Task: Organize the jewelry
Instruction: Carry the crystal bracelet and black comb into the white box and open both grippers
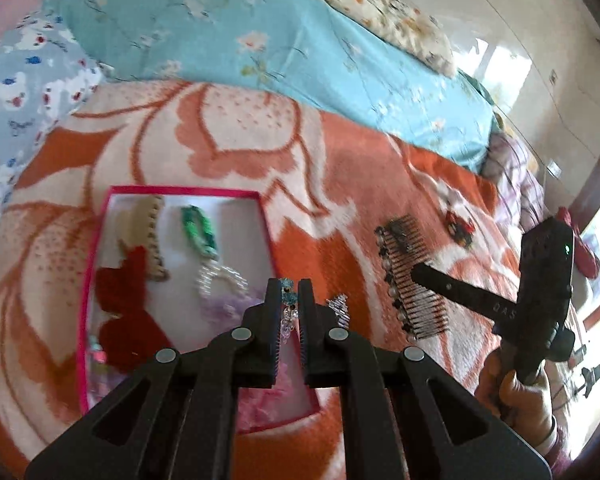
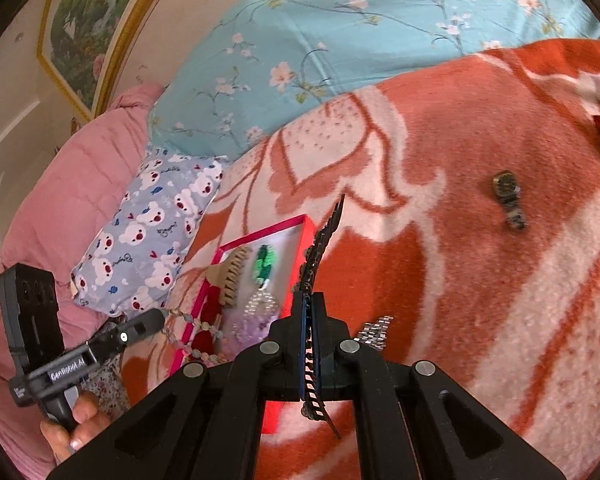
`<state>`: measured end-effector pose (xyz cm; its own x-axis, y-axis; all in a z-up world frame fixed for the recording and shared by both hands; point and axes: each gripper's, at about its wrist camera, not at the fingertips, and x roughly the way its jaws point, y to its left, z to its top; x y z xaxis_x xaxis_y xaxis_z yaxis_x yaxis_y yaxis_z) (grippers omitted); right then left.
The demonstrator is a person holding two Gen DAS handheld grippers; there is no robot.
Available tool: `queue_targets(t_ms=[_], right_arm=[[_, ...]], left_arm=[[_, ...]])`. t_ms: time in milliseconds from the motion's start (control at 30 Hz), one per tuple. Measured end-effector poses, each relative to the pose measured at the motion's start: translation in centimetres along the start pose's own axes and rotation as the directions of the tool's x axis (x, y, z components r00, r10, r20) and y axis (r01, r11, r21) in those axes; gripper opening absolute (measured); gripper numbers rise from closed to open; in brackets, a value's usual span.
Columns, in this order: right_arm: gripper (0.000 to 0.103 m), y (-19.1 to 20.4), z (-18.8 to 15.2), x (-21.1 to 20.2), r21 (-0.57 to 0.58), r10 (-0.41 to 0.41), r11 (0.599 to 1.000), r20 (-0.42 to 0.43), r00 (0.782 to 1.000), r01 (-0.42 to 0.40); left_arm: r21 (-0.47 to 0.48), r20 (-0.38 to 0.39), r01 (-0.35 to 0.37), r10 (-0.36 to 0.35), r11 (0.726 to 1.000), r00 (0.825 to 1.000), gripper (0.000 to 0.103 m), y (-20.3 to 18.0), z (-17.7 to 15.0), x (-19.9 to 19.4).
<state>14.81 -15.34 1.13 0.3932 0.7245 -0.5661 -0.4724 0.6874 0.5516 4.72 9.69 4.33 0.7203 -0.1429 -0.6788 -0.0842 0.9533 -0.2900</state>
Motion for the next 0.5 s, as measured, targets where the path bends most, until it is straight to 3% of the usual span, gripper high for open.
queue_targets(t_ms=[500], right_arm=[[0.001, 4.2, 1.1, 5.0, -0.059, 0.066, 0.996, -0.058, 0.996, -0.069]], left_arm=[[-0.1, 0.036, -0.075, 0.079, 0.992, 0.996, 0.006, 6.2, 2.4, -0.4]])
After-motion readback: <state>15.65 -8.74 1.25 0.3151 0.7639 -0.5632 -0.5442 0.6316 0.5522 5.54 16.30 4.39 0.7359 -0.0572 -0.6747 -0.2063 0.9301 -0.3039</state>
